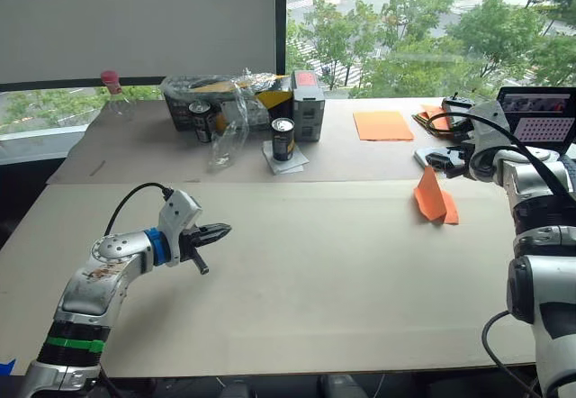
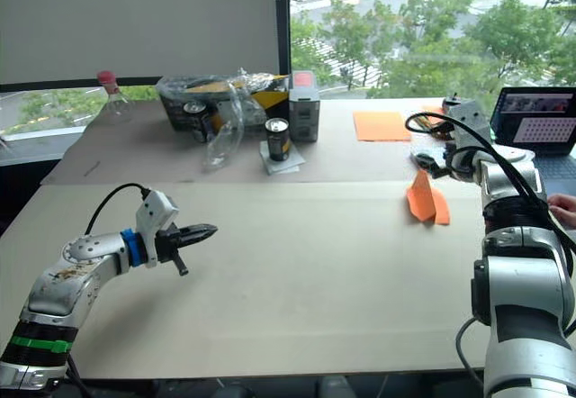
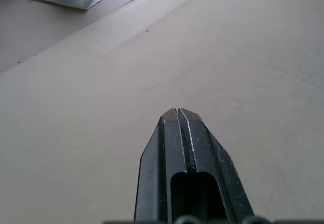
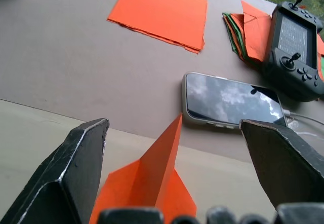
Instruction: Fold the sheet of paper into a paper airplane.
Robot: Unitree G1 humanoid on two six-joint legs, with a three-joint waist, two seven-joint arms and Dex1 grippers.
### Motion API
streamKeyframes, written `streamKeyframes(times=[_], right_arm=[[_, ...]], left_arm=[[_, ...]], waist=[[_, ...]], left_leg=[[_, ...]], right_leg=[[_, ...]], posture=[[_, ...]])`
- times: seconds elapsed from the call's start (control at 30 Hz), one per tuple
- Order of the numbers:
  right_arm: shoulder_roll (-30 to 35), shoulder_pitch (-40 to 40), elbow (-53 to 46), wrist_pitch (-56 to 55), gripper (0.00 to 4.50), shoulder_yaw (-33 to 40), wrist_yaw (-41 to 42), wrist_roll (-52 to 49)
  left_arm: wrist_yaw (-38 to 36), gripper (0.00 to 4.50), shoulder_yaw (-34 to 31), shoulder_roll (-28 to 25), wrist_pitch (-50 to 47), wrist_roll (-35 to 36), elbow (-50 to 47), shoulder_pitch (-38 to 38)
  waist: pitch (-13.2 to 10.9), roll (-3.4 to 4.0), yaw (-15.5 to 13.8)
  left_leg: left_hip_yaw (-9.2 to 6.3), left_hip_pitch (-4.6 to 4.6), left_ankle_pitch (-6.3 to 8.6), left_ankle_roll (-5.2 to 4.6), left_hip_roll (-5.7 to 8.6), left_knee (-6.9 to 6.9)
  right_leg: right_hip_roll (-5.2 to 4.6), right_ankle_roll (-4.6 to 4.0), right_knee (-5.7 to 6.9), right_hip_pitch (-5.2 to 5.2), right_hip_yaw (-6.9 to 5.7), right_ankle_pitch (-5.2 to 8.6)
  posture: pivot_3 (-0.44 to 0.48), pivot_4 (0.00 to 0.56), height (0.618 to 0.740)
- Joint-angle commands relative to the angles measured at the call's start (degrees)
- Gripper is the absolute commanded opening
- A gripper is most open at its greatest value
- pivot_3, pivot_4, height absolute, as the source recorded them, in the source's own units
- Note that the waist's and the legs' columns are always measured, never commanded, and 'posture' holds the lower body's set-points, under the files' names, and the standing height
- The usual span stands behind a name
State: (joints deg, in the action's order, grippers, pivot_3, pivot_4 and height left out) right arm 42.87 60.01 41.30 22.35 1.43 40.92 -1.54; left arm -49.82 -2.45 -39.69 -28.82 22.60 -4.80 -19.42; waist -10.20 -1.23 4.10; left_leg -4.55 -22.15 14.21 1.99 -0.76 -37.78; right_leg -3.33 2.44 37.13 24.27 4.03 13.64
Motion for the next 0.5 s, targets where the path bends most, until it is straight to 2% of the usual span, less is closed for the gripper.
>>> streamKeyframes(times=[0.03, 0.07, 0.2, 0.27, 0.4, 0.5], right_arm=[[0.56, -14.31, -26.48, 2.31, 4.46, 0.86, 11.1, -9.32], [0.21, -18.33, -33.29, 4.76, 4.46, 1.71, 12.11, -12.17], [-1.92, -29.38, -50.01, 11.09, 4.46, 3.27, 10.29, -17.62], [-2.87, -36.56, -57.01, 10.6, 4.46, 1.57, 9.72, -17.99], [-6.06, -44.0, -59.84, 6.27, 4.46, -2.68, 7.7, -15.5], [-8.9, -46.17, -56.07, 1.44, 4.46, -4.27, 4.94, -12.34]], left_arm=[[0.55, 0.0, -1.47, 0.23, 2.9, -0.6, -1.66, -0.26], [0.66, 0.0, -1.53, 0.42, 3.43, -0.77, -1.55, -0.23], [0.46, 0.0, -1.53, 0.67, 3.76, -0.54, -1.99, 0.89], [0.83, 0.0, -0.45, 0.46, 3.57, -1.7, -2.66, 2.55], [1.51, 0.0, 1.41, 1.18, 5.05, -4.11, -3.31, 6.01], [4.08, 0.0, 2.33, 4.31, 5.95, -4.87, -4.41, 7.57]], waist=[[0.02, -0.03, -0.49], [0.01, -0.03, -0.7], [-0.03, 0.07, -1.45], [0.01, 0.05, -1.63], [0.07, -0.03, -1.65], [0.07, -0.03, -1.65]], left_leg=[[-0.02, -0.02, 0.0, 0.0, 0.01, 0.0], [-0.08, -0.05, 0.0, 0.0, 0.0, 0.0], [-0.01, -0.15, -0.01, 0.0, 0.15, -0.16], [-0.01, -0.12, -0.01, -0.01, 0.15, -0.22], [-0.01, 0.02, 0.0, -0.01, 0.06, -0.18], [0.03, 0.05, -0.03, 0.02, 0.06, -0.23]], right_leg=[[-0.01, 0.0, -0.01, -0.01, -0.01, 0.0], [-0.01, 0.01, -0.03, -0.04, -0.08, 0.01], [-0.17, 0.12, 0.02, 0.03, 0.05, -0.06], [-0.16, 0.13, 0.01, -0.01, 0.05, -0.09], [-0.05, 0.13, -0.01, -0.13, 0.0, -0.07], [-0.06, 0.08, 0.03, -0.13, 0.04, -0.12]], posture=[[0.0, 0.15, 0.732], [0.0, 0.15, 0.732], [0.0, 0.15, 0.732], [0.0, 0.15, 0.732], [0.0, 0.15, 0.732], [0.0, 0.15, 0.732]])
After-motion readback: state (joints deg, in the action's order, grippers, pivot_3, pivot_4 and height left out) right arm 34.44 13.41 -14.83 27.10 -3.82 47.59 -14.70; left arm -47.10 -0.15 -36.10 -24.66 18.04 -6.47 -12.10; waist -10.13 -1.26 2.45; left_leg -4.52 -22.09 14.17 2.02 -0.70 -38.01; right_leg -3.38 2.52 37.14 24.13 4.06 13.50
